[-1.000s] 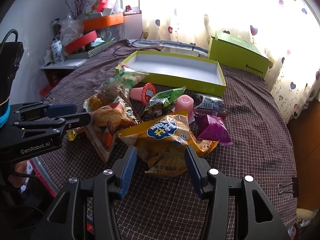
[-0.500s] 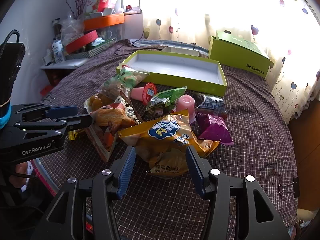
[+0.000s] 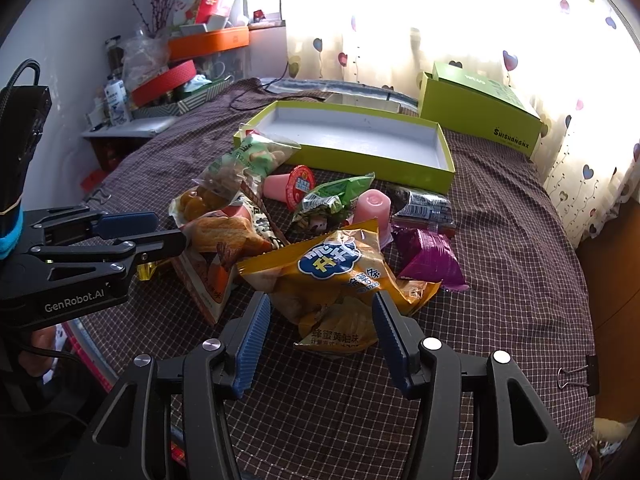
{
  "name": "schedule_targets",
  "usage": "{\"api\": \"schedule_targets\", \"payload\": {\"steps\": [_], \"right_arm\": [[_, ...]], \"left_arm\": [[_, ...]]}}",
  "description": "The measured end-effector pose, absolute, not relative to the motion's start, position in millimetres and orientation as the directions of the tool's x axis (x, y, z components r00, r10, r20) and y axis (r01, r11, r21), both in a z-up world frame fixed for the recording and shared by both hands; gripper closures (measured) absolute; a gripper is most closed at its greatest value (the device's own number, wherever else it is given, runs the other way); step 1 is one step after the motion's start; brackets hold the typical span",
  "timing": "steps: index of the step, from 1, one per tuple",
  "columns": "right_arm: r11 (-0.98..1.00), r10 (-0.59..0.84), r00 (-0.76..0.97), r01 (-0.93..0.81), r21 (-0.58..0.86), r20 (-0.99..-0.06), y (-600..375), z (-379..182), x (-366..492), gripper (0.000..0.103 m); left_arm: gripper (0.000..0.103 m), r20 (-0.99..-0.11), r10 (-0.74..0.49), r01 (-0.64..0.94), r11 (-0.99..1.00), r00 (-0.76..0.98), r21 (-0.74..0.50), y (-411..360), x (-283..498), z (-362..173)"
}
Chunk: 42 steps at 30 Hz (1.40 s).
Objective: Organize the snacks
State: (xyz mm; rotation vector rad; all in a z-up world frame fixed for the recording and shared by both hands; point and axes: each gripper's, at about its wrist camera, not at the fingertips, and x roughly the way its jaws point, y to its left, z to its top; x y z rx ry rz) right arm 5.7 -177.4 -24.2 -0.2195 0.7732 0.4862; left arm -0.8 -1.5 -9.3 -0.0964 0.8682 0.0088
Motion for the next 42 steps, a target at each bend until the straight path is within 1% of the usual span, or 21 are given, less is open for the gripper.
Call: {"api": "schedule_targets", "payload": {"steps": [42], "right_arm": [[0.864,0.347,0.611,-0.504,-0.012,-0.711,-175.3,-23.8,6.0,0.049]], "left_arm": [[0.06,-0.77,-0.057,-0.037,0.994,0.635,-0.104,-0.3,1.7,-9.2]]}}
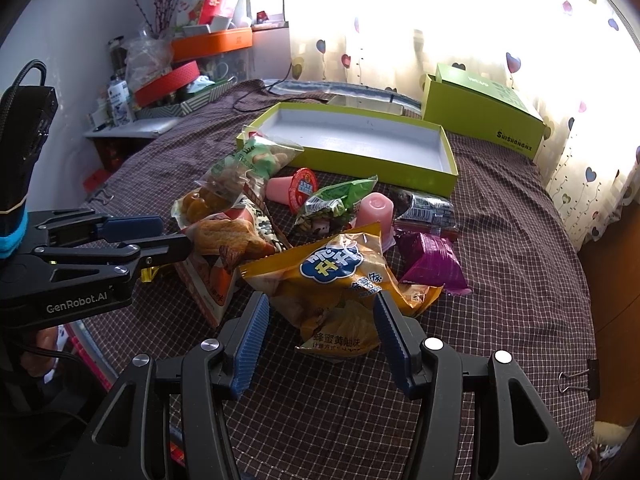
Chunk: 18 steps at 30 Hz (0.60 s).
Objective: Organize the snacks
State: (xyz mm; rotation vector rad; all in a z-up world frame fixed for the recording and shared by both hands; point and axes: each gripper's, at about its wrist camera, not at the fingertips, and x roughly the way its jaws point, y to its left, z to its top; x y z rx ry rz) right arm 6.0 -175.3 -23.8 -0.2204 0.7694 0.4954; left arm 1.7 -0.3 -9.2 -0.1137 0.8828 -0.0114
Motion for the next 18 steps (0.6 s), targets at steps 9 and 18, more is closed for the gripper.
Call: {"api": "schedule_targets", "payload": {"steps": [9,18], "right_arm": [[0.863,0.351,0.611,-0.506,-0.009,-0.709,-177.9,-23.1,6.5,0.048],[0.863,0.354,0.611,-0.505,-0.005,-0.708,-179.7,-23.2,6.8,0.048]], "left_arm": [[0.06,-0.77,-0.087,-0.035,0.99,0.632,-0.14,4.0,1.4,-10.8],[0.06,-0.765,-0.128,-0.023,0.983,0.631,-0.183,5.5,0.6,-11.3]]}}
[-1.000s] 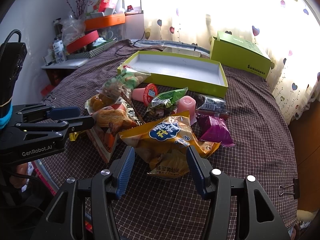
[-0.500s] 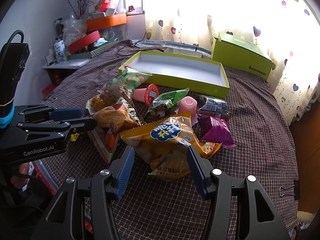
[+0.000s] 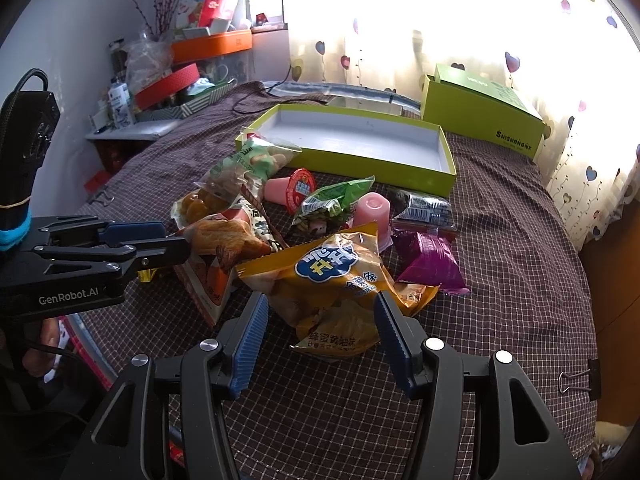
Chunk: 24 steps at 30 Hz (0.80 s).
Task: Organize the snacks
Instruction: 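Grasp the sausage snack pack with the left tool while the right tool grasps the orange chip bag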
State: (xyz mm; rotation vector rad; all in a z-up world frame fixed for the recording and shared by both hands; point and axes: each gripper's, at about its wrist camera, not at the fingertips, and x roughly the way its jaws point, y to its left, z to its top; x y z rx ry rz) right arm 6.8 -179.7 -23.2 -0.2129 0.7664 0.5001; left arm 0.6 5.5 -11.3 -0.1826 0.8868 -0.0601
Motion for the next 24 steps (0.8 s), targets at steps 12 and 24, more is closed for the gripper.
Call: {"api": "schedule_targets", "payload": {"steps": [12,24], "right_arm": [[0.843,0.368,0.613,-0.537,-0.028,-0.7,-185.8,-25.9,14.9,0.042],[0.796,0.414,0.536,-0.605,0.007,-0.736,-189.5,-39.2,38.0,0.04]], "left_arm": [[0.06,-0.754,-0.169,0.01,0.977,0.635,-0.211,7.0,2.2,-7.0],[0.06,-0.737,-0.232,0.093,0.97,0.635,-0.226,5.5,21.8,-1.4]]}}
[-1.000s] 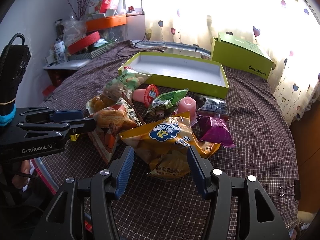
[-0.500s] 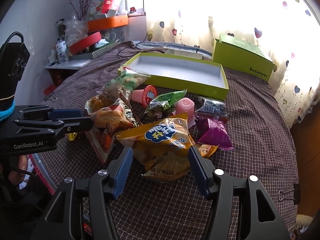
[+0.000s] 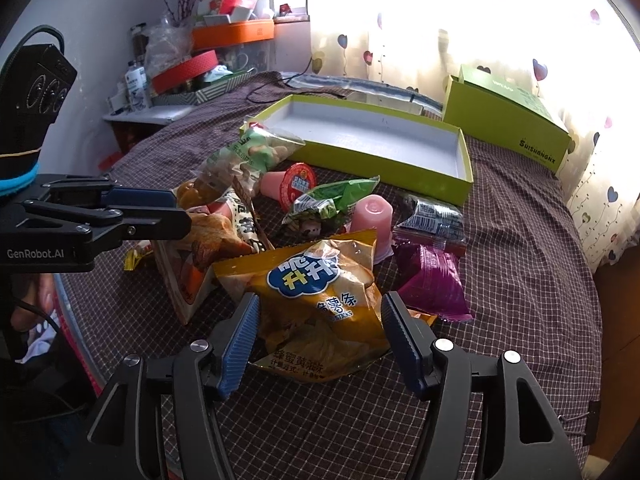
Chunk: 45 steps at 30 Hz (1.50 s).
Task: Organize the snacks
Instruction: 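Grasp the sausage snack pack with the left tool while the right tool grasps the orange chip bag, then carry both packets over the yellow tray and lower them inside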
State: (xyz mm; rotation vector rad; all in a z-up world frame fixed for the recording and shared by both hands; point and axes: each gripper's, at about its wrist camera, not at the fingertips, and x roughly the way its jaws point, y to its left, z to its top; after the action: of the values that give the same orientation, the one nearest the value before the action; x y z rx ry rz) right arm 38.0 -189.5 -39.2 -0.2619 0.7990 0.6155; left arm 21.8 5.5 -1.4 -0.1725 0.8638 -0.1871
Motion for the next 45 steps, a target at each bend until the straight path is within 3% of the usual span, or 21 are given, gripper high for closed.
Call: {"api": "schedule_targets", "payload": {"steps": [2,4,10,21,26,28,45], "right_arm": [[0.793,0.418,0.528,-0.609,0.014,-0.739,-190.2,-42.3,41.4,0.04],[0.789,0.431,0.519,-0.613,0.029,-0.738,-191.4,-43.6,44.9,0.04],[0.781,0.453,0.5,-0.621,0.059,-0.738,-192.2,-44.8,54.3,0.039],[0.768,0.469,0.431,-0.63,0.115,-0.771,-190.0,-48.3,66.9,0.038],[0.781,0.491,0.418,-0.6,0.173,-0.765,-194.1,-49.1,66.4,0.052],[0.785,0.497,0.431,-0.593,0.179,-0.753,-197.1,-46.1,61.9,0.059],[0.821,0.494,0.537,-0.546,0.164,-0.684,-207.6,-7.0,54.4,0.062]], "left_arm": [[0.058,-0.744,-0.246,0.117,0.968,0.621,-0.222,1.4,25.7,-4.2],[0.042,-0.749,-0.256,0.137,0.966,0.611,-0.218,-2.5,28.2,-6.6],[0.039,-0.776,-0.246,0.15,0.969,0.581,-0.196,-9.6,36.8,-18.7],[0.039,-0.807,-0.276,0.145,0.961,0.521,-0.235,-12.7,41.1,-35.4],[0.044,-0.802,-0.262,0.13,0.965,0.537,-0.228,-10.9,37.4,-35.3],[0.05,-0.798,-0.263,0.125,0.965,0.542,-0.232,-9.3,34.3,-34.5],[0.053,-0.732,-0.27,0.148,0.962,0.625,-0.229,-3.4,29.7,-2.6]]}}
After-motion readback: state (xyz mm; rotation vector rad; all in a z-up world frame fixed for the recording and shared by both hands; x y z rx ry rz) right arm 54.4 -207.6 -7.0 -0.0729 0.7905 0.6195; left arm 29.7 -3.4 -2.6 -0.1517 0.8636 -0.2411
